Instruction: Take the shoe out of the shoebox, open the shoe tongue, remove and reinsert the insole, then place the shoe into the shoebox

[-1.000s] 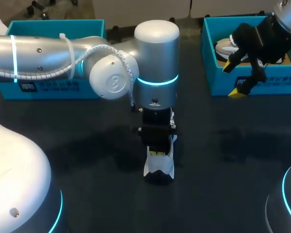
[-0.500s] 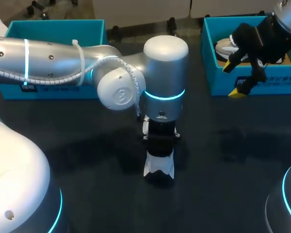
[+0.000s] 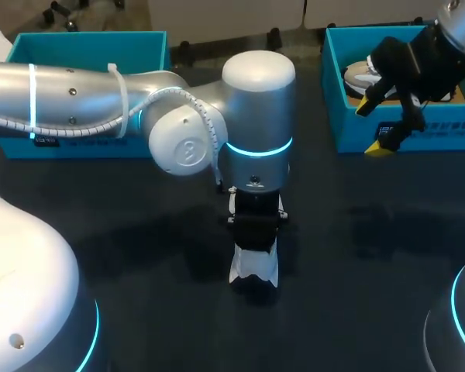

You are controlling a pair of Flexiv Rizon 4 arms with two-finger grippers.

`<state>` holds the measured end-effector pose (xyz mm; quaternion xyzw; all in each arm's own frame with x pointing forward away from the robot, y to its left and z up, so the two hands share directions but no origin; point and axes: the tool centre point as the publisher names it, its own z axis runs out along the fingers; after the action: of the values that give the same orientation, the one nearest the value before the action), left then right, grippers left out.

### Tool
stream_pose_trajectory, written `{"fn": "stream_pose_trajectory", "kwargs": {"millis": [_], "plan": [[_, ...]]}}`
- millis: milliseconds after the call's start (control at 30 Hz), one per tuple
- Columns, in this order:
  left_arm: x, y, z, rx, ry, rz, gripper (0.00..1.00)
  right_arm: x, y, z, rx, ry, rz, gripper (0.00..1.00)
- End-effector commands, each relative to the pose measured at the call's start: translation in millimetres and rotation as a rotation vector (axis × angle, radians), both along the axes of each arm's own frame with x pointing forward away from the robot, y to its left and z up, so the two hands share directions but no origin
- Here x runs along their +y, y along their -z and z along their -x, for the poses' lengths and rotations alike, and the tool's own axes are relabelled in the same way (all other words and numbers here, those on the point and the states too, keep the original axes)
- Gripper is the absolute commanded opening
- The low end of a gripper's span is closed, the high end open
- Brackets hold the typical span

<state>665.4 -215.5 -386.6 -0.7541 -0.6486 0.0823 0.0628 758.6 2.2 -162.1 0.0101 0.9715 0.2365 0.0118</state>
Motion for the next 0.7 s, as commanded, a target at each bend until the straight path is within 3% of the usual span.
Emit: {"fn": "stream_pose_trajectory", "kwargs": {"millis": [33, 400, 700], "plan": [[-5, 19, 3.5, -0.030, -0.016, -0.018, 0.00, 1, 1, -2.0, 0.003, 0.000, 0.004, 1.00], [1, 40, -4.9, -0.191, -0.049, -0.044, 0.00, 1, 1, -2.0, 0.003, 0.000, 0.004, 1.00], [14, 39, -30.1, -0.274, -0.072, -0.066, 0.00, 1, 1, -2.0, 0.003, 0.000, 0.004, 1.00]]}}
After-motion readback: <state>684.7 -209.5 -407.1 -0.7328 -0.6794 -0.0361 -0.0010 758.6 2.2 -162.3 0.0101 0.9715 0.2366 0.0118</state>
